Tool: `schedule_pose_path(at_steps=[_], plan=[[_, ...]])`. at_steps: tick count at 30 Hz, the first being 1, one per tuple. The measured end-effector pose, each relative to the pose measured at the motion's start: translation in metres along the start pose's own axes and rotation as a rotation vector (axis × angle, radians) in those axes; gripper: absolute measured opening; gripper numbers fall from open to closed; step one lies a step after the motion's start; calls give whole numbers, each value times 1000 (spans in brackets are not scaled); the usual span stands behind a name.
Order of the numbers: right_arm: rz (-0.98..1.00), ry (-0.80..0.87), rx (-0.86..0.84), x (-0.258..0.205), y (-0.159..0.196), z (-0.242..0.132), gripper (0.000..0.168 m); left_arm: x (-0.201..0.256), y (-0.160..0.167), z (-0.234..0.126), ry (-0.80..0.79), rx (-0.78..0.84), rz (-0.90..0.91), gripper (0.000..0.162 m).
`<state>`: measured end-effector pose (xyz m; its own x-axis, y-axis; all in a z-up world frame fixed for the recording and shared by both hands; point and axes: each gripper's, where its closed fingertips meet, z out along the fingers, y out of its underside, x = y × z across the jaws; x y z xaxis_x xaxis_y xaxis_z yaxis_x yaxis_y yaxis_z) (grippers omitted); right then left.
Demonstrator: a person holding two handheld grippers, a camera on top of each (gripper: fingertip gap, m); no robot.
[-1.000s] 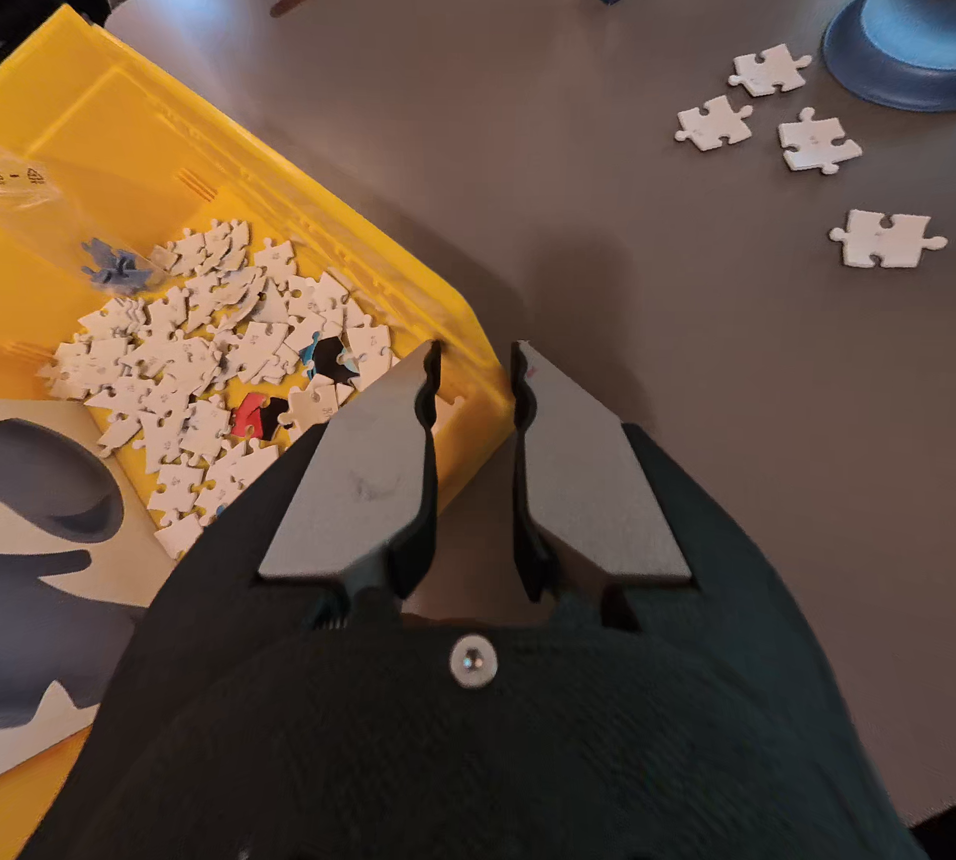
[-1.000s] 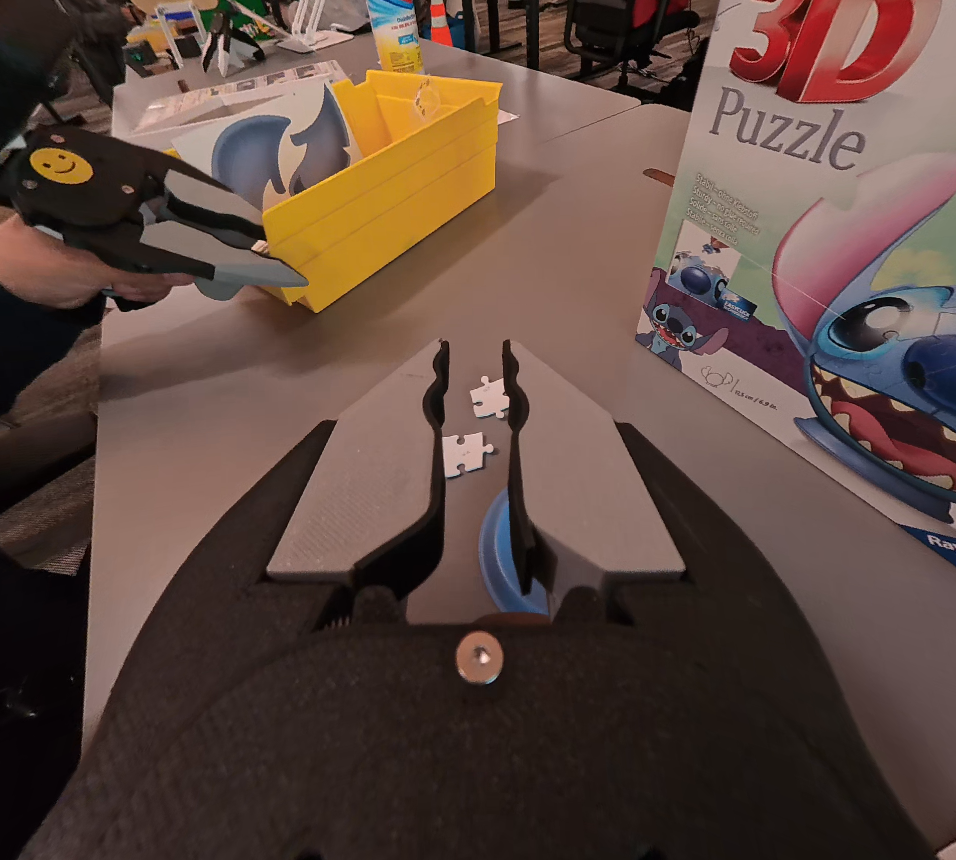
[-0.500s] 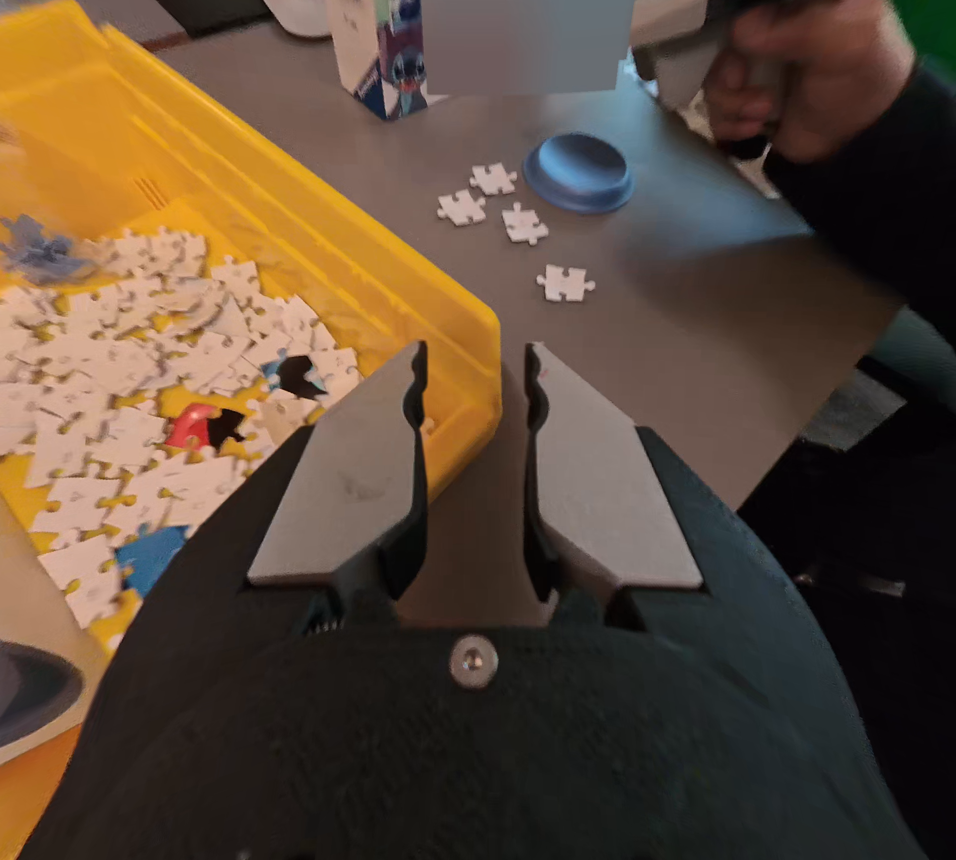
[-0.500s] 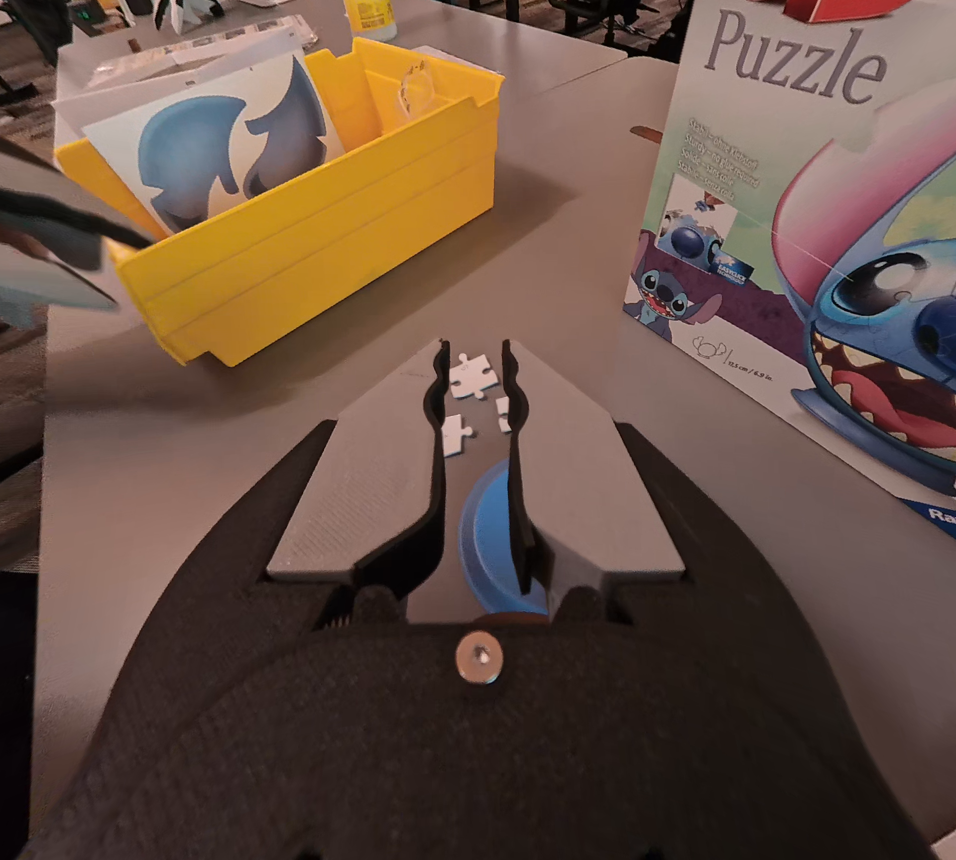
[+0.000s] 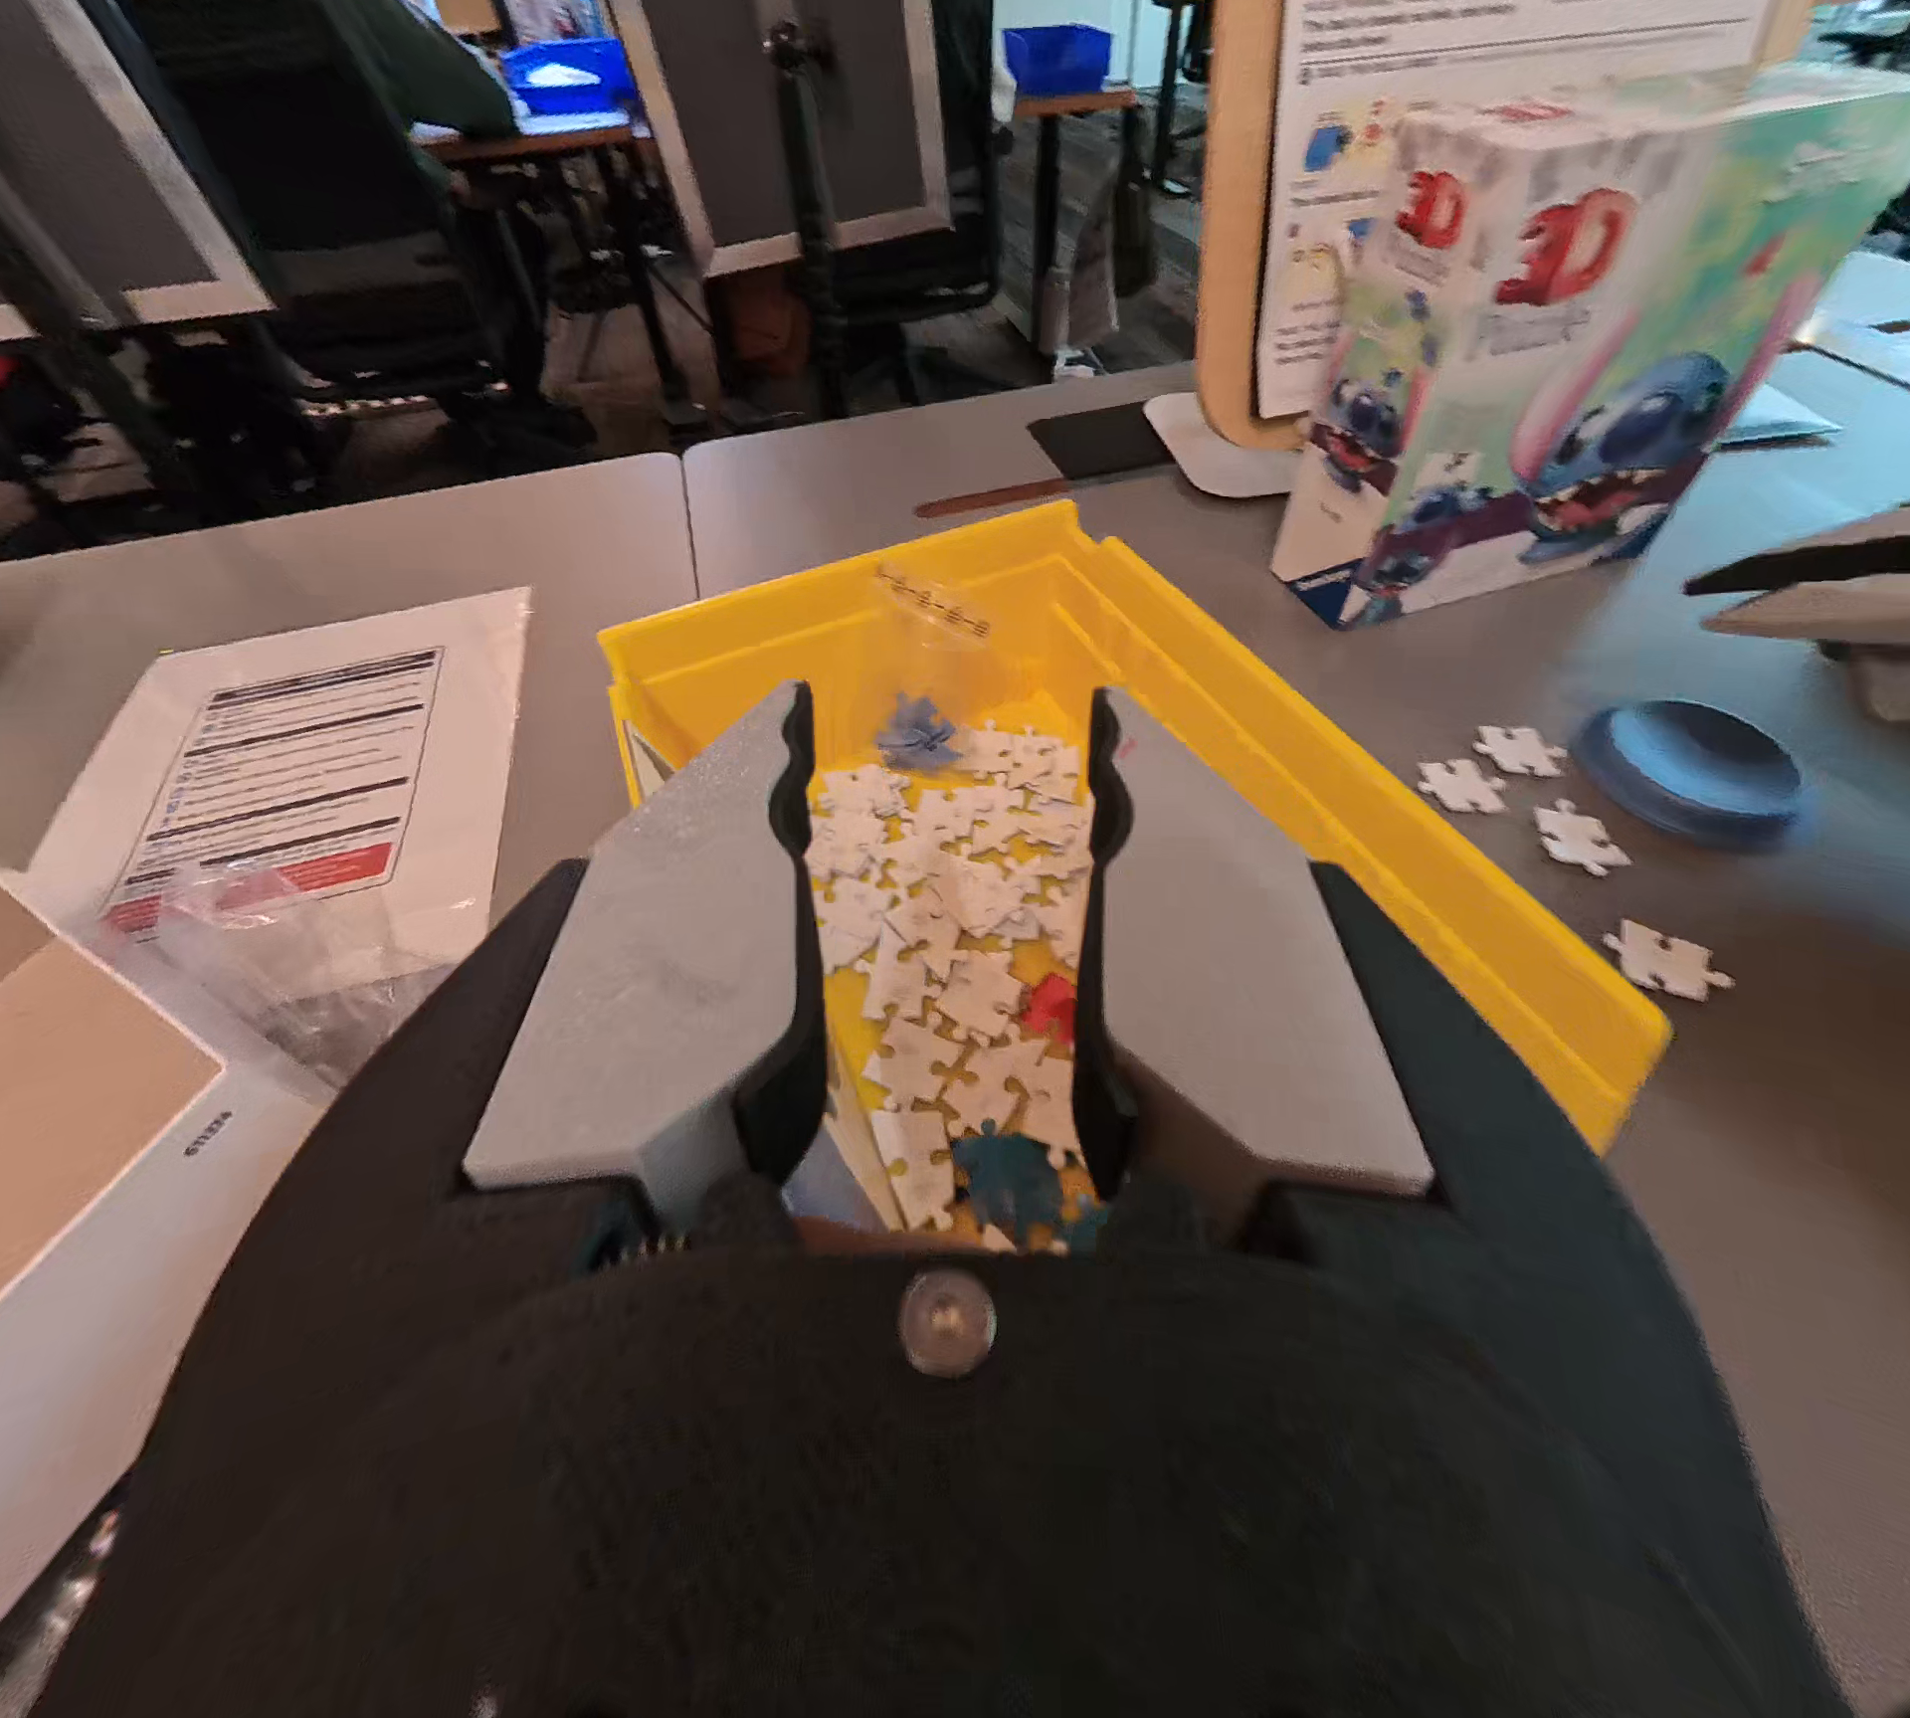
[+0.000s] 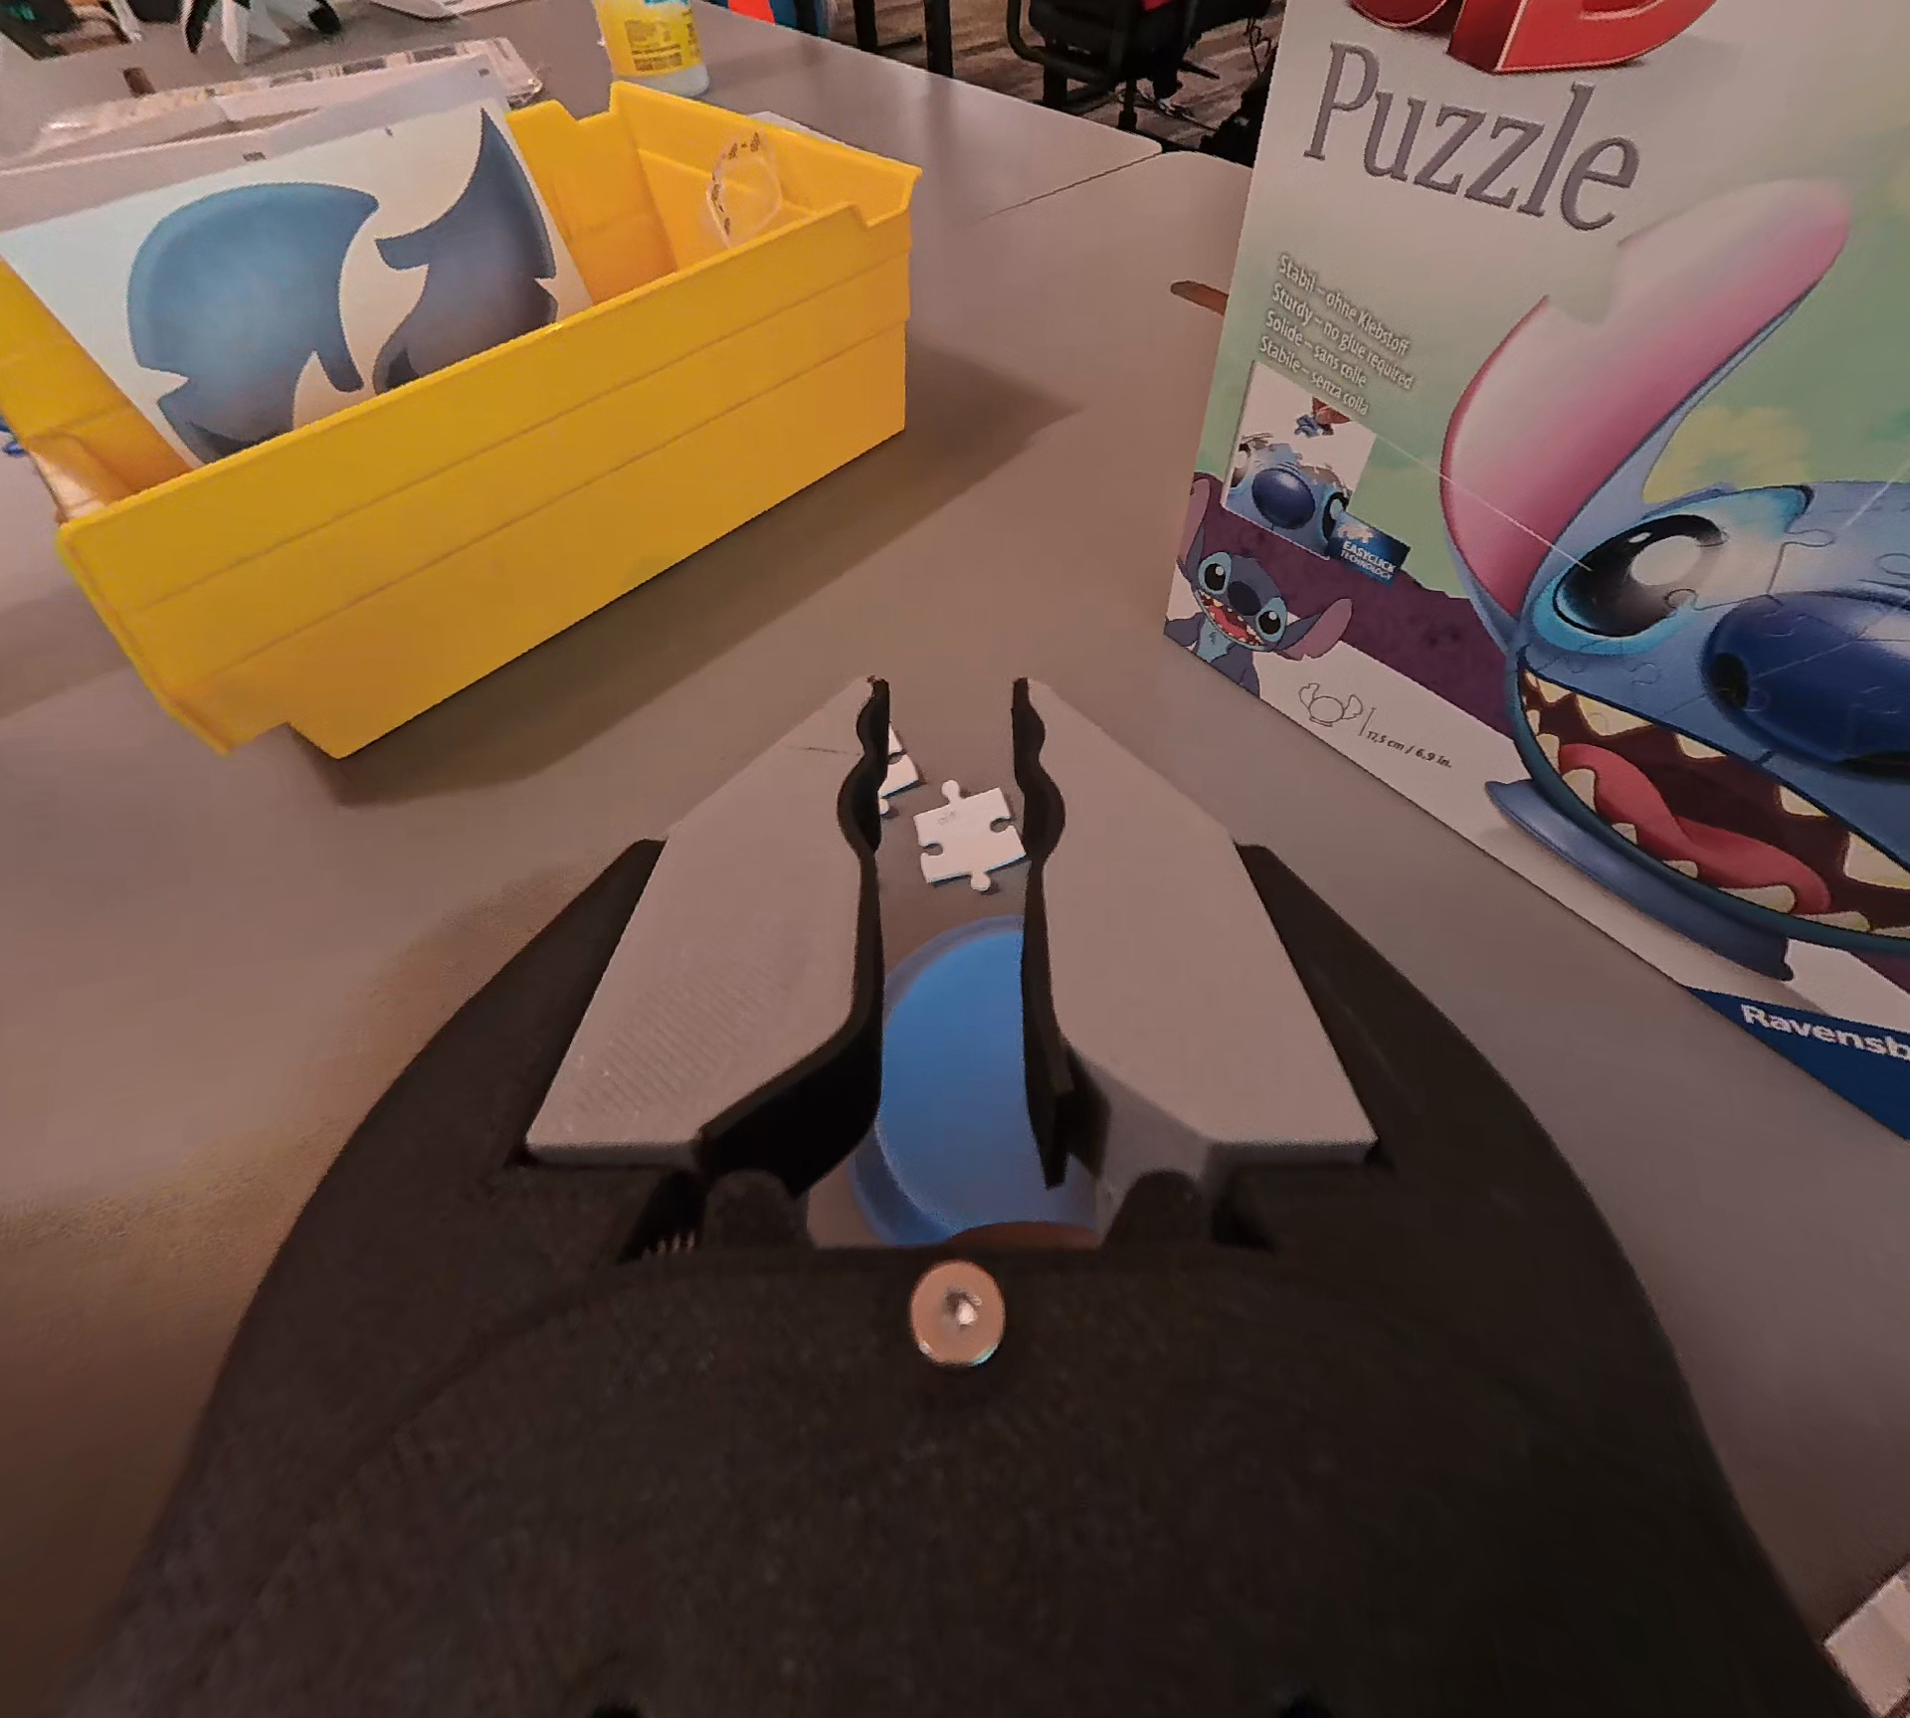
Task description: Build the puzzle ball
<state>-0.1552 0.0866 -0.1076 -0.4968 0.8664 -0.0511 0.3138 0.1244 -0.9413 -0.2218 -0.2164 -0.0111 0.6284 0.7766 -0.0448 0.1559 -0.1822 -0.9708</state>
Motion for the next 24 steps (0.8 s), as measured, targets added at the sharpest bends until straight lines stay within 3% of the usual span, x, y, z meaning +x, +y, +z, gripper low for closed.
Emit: schedule_pose_path(at_steps=[1,5,9,17,22,24], plan=[[-3,2,-3,0,1,1,20,-1,5,4,-3,-4,-4,51],[-46,25,-29,1,6,6,21,-7,31,12,-4,-55,-9,48],[-79,16,-28,-3,8,10,22,-5,23,5,45,14,-49,46],[-78,7,-71,4,17,13,24,10,33,24,50,-70,35,46],[-53,-28,-47,-3,10,5,23,47,27,67,206,-218,255,46],[-74,-33,-29,-8,6,0,22,62,28,93,347,-300,313,40]])
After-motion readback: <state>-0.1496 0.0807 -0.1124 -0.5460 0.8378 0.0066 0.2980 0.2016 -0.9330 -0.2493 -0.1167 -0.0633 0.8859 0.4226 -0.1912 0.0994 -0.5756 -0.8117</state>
